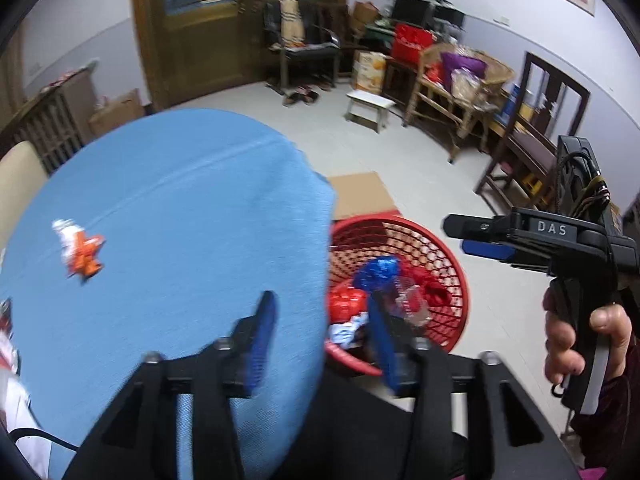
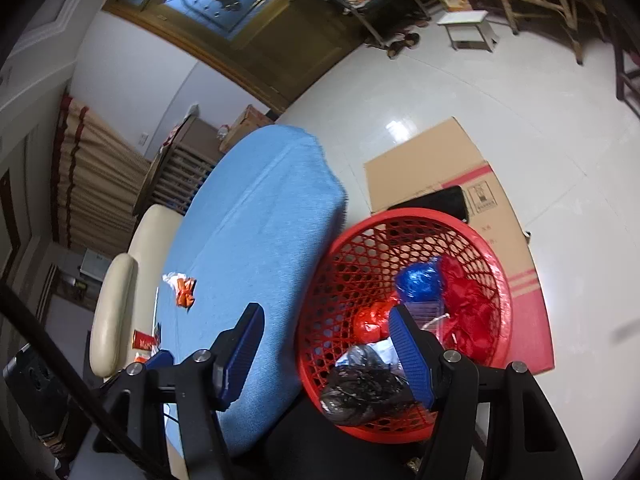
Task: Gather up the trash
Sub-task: 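Open both grippers to drop the mask bundle and plastic box, then move both tools back over the table toward the orange wrapper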
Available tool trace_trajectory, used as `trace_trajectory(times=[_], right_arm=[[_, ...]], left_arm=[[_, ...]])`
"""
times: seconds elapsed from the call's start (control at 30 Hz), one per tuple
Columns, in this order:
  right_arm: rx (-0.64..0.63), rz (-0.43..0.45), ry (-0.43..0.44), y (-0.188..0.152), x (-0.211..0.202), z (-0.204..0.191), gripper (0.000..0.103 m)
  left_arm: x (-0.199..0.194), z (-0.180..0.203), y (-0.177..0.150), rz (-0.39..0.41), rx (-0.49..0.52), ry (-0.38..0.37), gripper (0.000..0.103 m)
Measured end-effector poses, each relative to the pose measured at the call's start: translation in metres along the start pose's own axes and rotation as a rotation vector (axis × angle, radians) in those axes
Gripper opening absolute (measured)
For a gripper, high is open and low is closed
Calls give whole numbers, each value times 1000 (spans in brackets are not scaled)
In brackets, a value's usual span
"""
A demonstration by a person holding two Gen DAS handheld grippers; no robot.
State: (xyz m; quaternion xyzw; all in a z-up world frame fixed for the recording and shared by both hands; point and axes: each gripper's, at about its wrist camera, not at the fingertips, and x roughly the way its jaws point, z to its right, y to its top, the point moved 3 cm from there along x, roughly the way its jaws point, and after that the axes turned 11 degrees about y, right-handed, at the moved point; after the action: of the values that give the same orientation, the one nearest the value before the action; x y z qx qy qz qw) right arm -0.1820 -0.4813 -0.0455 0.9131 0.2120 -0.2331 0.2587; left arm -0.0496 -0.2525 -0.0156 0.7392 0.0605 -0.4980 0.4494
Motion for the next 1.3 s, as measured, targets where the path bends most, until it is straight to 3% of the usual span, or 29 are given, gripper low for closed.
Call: trace_trajectory(times=[0.13, 0.3, 0.57, 0.87, 1.13, 1.3], right_arm=[[-28, -20, 3, -3, 10, -16, 68], [-83, -63, 1, -12, 28, -42, 68], [-175, -145, -2, -28, 64, -87, 68], [-350, -242, 14, -39, 121, -163, 68], [-440, -301, 44, -34, 203, -228, 68], [-411, -373, 46, -34, 273, -249, 68]], left_arm=[[-14, -30, -13, 46, -48, 73, 62], [-22, -68, -27, 58, -140, 119, 62], [-31, -144, -64, 60, -294, 270, 62], [-42, -226, -99, 58, -461, 445, 62], [-39, -263, -116, 45, -536, 477, 62], [-37, -276, -125, 35, -563, 477, 62]])
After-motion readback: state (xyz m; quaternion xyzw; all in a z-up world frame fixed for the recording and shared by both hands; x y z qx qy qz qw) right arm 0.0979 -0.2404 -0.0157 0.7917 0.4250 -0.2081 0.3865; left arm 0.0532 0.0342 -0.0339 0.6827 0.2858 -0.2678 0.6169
